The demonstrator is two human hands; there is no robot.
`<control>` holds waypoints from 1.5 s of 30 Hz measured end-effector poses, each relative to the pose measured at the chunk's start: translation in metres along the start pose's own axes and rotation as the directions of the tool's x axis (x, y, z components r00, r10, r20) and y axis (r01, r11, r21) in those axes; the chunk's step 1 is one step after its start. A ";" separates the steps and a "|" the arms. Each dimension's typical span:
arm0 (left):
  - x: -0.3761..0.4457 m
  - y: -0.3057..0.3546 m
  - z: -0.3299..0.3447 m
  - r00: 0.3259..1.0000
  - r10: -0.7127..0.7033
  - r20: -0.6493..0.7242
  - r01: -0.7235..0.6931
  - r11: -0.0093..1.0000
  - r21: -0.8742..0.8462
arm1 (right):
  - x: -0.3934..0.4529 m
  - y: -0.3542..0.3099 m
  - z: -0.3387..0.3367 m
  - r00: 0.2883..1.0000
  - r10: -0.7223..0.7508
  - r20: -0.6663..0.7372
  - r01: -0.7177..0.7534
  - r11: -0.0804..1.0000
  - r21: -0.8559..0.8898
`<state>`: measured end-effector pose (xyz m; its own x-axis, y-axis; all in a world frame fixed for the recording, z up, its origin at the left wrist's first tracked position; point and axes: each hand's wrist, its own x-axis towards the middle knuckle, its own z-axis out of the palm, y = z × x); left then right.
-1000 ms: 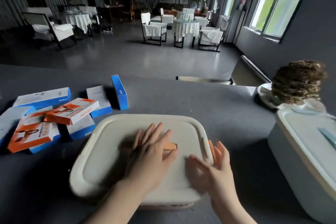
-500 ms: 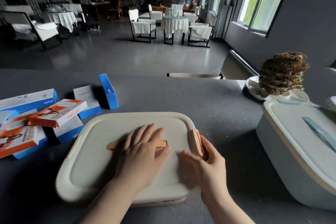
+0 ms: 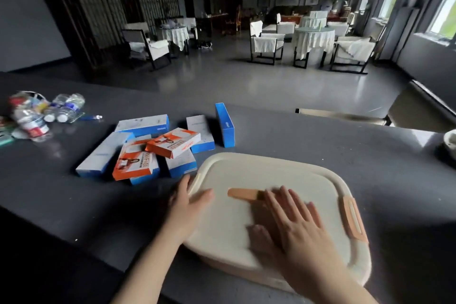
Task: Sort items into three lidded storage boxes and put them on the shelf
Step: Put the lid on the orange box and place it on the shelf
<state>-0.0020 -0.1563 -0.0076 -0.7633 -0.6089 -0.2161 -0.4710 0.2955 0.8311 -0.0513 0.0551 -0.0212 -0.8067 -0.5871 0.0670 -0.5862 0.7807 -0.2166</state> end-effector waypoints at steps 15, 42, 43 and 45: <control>-0.002 -0.004 0.002 0.982 0.065 -0.178 -0.116 0.950 -0.290 | 0.010 -0.004 0.005 0.997 -0.083 -0.008 0.083 0.996 0.013; 0.013 -0.018 0.004 0.963 0.178 -0.202 -0.211 0.965 -0.154 | 0.010 0.015 -0.011 0.977 -0.004 -0.213 0.069 0.952 0.299; 0.015 -0.018 0.004 0.966 0.178 -0.188 -0.206 0.968 -0.142 | 0.008 0.024 -0.014 0.961 0.058 -0.270 0.022 0.958 0.284; 0.018 -0.018 0.003 0.973 0.183 -0.143 -0.195 0.978 -0.072 | 0.003 0.045 -0.018 0.934 0.130 -0.333 -0.079 0.984 0.162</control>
<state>-0.0091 -0.1702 -0.0283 -0.7656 -0.6432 0.0151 -0.2803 0.3547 0.8920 -0.0815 0.0923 -0.0130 -0.8547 -0.3758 0.3582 -0.5005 0.7796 -0.3764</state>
